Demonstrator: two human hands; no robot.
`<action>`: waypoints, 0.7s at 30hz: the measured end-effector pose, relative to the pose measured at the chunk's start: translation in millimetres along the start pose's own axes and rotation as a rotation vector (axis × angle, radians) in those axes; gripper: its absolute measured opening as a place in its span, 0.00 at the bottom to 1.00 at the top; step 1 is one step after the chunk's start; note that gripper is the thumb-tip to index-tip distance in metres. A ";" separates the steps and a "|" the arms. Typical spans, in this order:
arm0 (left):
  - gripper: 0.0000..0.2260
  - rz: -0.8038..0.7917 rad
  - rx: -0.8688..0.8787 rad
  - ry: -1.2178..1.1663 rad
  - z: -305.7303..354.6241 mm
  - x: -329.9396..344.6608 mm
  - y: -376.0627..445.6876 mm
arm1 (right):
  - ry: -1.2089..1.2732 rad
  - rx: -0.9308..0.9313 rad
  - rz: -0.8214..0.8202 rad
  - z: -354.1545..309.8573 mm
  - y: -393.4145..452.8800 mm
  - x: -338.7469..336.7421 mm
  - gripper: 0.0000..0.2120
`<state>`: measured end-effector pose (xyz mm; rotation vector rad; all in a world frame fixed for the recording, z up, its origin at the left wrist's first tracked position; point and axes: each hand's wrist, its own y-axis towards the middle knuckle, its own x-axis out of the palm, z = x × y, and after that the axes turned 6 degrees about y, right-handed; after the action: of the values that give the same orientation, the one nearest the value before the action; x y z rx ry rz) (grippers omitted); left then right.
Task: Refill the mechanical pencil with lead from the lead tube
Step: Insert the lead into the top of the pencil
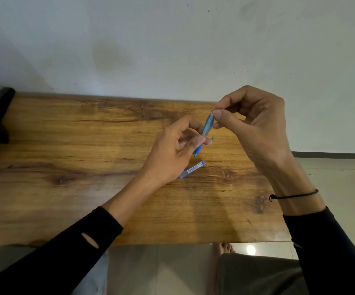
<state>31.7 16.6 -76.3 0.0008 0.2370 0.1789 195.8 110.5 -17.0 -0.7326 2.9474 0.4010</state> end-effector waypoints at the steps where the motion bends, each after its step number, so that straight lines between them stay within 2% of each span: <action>1: 0.02 -0.003 0.004 0.001 0.4 -0.1 0.1 | -0.011 0.003 -0.006 0.1 0.2 -0.7 0.06; 6: 0.02 -0.005 0.004 0.042 -1.1 1.5 -1.6 | -0.109 0.016 -0.038 0.5 -0.9 -4.6 0.07; 9: 0.02 0.003 0.007 0.092 -2.3 1.5 -1.6 | -0.170 0.023 -0.069 1.1 -0.4 -8.6 0.05; 14: 0.04 0.019 0.044 0.119 -1.5 -0.2 -1.3 | -0.032 0.137 -0.123 3.7 0.8 -14.6 0.04; 18: 0.03 0.027 0.066 0.118 -0.3 -1.6 0.5 | 0.110 0.188 -0.206 4.9 0.9 -16.9 0.13; 21: 0.02 0.033 0.070 0.102 -0.4 -1.7 1.6 | 0.142 0.213 -0.208 9.0 0.9 -19.3 0.20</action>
<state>29.7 17.8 -76.2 0.0654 0.3453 0.2034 212.5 122.4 -22.8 -1.0633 2.9358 0.0194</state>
